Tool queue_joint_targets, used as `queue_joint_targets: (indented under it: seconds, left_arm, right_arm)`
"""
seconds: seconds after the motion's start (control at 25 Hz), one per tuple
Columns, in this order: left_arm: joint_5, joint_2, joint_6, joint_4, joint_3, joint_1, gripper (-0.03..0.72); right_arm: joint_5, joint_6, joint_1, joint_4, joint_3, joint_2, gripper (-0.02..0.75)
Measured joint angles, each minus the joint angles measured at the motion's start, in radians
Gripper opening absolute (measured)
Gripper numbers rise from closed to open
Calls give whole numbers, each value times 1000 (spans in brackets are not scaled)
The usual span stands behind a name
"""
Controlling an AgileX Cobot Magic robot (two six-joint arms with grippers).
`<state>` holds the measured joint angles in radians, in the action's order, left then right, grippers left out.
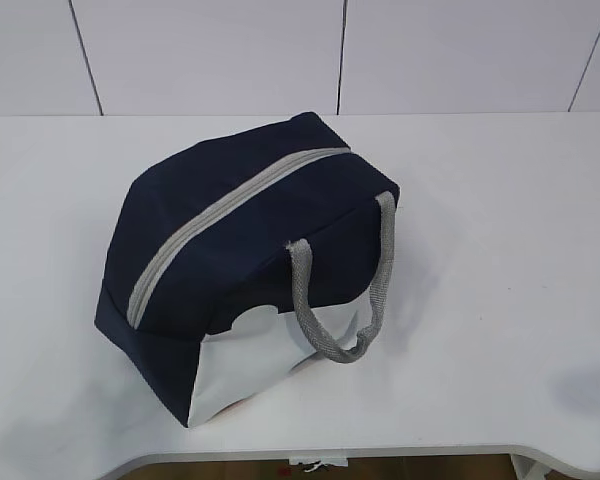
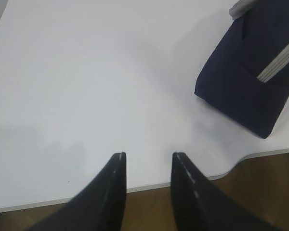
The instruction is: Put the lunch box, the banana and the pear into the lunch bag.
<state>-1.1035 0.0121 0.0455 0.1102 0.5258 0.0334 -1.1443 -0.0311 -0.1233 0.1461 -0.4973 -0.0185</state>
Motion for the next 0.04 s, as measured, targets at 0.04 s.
queue_joint_targets:
  seconds: [0.04]
  left_arm:
    - [0, 0, 0, 0, 0, 0, 237]
  right_arm:
    - [0, 0, 0, 0, 0, 0, 264]
